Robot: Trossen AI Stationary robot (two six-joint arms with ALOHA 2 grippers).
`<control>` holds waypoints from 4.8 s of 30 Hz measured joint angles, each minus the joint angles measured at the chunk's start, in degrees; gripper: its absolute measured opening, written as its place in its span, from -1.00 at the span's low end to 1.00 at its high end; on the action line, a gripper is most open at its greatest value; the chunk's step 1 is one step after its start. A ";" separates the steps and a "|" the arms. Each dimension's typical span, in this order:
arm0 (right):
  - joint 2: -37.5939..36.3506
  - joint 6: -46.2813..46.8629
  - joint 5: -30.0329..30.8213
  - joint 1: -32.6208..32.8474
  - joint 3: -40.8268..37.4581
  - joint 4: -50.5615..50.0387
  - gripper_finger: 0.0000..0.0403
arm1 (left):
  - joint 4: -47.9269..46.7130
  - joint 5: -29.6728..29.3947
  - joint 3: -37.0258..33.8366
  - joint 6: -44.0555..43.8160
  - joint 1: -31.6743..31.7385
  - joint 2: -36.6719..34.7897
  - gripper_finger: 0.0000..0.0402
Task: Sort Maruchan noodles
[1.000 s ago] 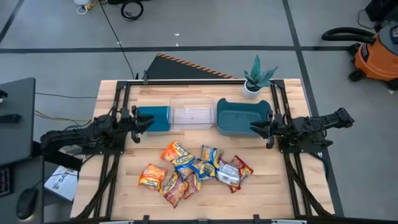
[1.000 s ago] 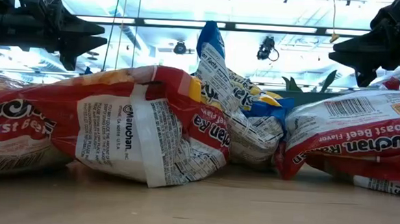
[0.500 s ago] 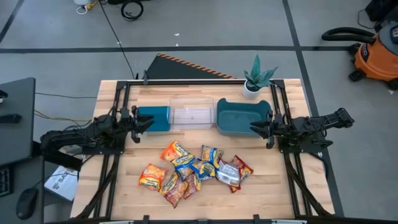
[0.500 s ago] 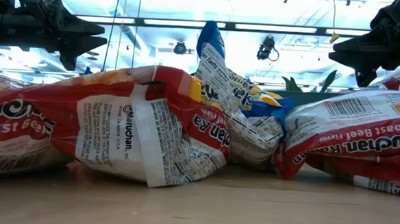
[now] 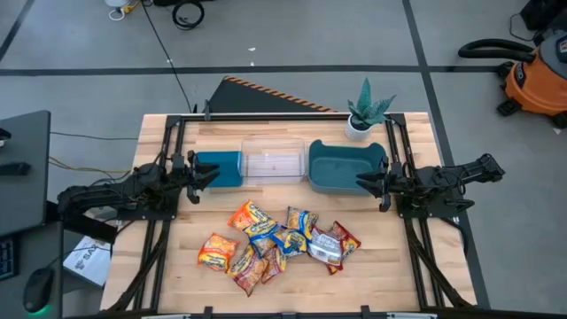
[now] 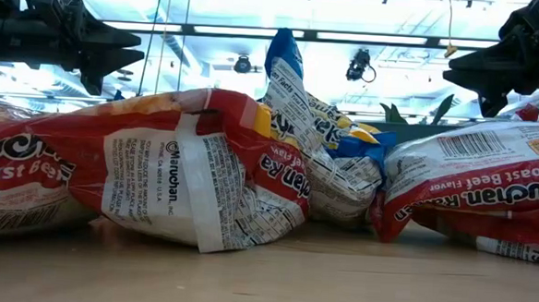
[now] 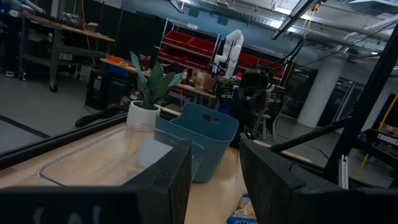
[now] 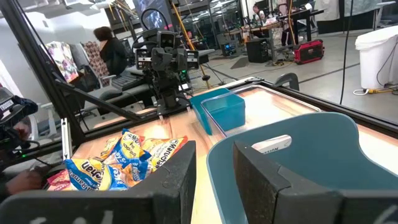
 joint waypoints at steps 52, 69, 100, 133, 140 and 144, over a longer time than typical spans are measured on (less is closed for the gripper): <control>0.00 -0.02 -0.01 0.00 0.00 0.00 -0.45 | 9.13 -1.23 0.01 -1.56 0.00 0.00 -0.30; 0.02 0.00 0.00 0.00 0.00 0.90 -0.45 | -2.97 18.86 15.00 -4.73 -6.41 30.25 -0.30; 0.02 0.00 0.00 0.00 -0.01 0.88 -0.45 | -20.52 2.12 51.72 -11.93 -21.35 83.98 -0.03; -0.03 0.00 0.00 0.00 -0.02 1.73 -0.45 | -41.26 2.13 64.23 -9.86 -18.09 86.27 -0.94; -0.03 0.00 0.00 0.00 -0.02 1.72 -0.45 | -47.16 3.97 75.75 -2.65 -11.93 86.23 -0.95; -0.03 -0.01 0.00 0.00 -0.02 1.72 -0.45 | -47.48 1.98 80.53 -0.25 -7.37 86.17 -0.95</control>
